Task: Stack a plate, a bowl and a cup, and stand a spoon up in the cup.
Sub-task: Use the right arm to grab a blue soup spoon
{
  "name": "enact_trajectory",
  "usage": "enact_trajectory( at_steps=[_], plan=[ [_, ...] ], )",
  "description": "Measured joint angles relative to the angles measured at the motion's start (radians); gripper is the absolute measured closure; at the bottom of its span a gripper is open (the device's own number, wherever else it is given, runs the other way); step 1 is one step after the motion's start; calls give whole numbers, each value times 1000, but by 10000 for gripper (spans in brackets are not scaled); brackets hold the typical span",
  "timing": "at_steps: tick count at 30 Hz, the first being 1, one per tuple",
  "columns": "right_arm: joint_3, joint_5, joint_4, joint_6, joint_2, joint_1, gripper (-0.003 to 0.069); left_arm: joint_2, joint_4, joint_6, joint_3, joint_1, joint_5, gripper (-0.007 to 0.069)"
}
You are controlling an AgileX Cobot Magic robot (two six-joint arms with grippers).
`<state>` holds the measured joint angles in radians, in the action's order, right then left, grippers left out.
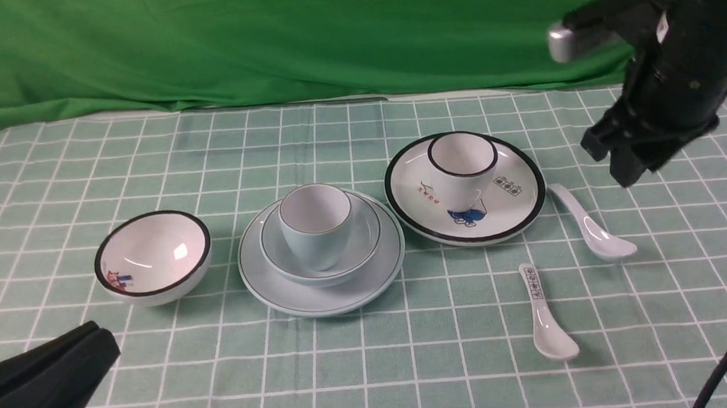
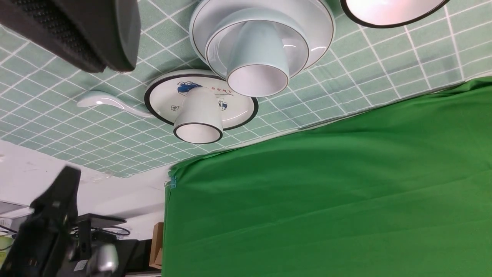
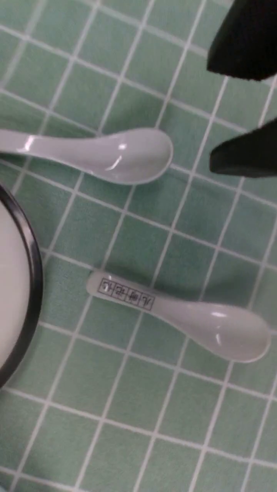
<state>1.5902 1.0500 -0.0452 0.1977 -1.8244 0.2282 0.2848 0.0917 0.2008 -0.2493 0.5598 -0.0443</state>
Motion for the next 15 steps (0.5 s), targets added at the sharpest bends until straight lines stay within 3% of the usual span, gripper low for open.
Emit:
enact_trajectory(
  at_steps=[5,15],
  plan=[
    [32,-97,-129,76,-145,-97,244,0,0,1,0,0,0,613],
    [190,-176,-154,115,-358,-104,238,0,-28,1,11,0,-2,613]
  ],
)
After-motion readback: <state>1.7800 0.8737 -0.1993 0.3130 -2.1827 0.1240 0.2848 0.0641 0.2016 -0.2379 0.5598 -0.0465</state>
